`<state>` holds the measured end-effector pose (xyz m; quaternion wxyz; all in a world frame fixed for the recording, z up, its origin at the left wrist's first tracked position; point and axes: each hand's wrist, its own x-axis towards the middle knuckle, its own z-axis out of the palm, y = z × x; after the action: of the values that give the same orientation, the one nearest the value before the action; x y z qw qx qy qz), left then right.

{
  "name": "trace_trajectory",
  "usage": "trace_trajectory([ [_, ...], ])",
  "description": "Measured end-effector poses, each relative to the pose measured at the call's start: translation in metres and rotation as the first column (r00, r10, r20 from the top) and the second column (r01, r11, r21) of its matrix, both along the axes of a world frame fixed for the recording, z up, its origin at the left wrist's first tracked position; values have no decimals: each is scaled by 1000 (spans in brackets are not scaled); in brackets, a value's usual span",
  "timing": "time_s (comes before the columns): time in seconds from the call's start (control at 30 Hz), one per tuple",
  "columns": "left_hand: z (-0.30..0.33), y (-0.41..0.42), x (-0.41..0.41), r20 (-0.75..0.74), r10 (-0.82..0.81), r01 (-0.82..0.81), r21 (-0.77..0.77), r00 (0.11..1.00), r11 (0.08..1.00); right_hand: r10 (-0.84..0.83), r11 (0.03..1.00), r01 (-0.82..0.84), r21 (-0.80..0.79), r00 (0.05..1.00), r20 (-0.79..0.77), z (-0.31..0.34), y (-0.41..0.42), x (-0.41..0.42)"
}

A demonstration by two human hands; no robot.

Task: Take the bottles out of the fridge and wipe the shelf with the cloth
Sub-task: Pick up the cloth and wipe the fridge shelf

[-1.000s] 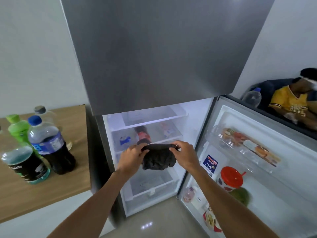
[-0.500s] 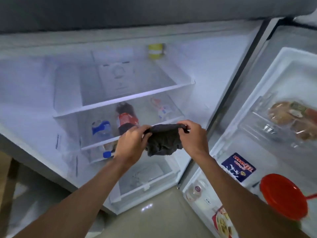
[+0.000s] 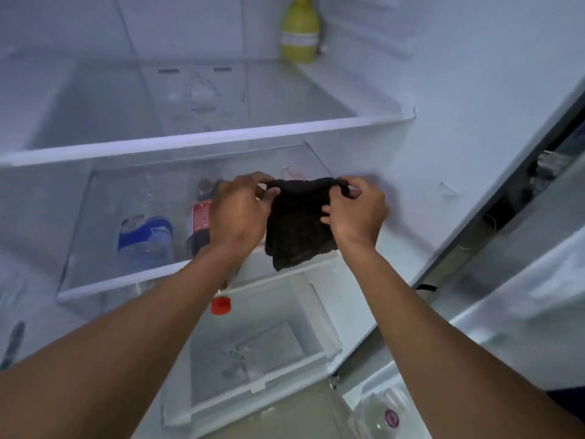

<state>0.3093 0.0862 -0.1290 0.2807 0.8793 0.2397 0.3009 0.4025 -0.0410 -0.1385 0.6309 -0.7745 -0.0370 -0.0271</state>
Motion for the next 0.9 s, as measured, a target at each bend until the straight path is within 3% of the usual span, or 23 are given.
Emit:
trace_trajectory([
  [0.13, -6, 25, 34, 19, 73, -72, -60, 997, 996, -4, 1000, 3, 6, 996, 89, -4, 23, 26],
  [0.23, -17, 37, 38, -23, 25, -25, 4, 999, 1000, 144, 953, -69, -295, 959, 242, -18, 31, 18],
  [0.3, -31, 43, 27, -120, 32, -29, 29, 992, 999, 379, 820, -167, -547, 875, 300, -31, 33, 6],
  [0.37, -48, 52, 11, -248, 74, -57, 73, 966, 996, 560, 597, -209, -774, 800, 216, -38, 36, 6],
  [0.43, -56, 63, -2, -320, 89, -43, 147, 943, 988, 616, 416, -286, -863, 787, 36, -34, 41, 11],
  [0.53, -53, 84, -12, -408, 105, -6, 238, 907, 971, 622, 253, -352, -901, 773, -127, -35, 46, 19],
  [0.7, -68, 126, -54, -515, 191, -69, 246, 835, 967, 573, 274, -291, -917, 815, -87, -40, 58, 39],
  [0.9, -75, 129, -53, -525, 196, -91, 219, 829, 971, 587, 271, -295, -916, 805, -86, -38, 85, 72],
])
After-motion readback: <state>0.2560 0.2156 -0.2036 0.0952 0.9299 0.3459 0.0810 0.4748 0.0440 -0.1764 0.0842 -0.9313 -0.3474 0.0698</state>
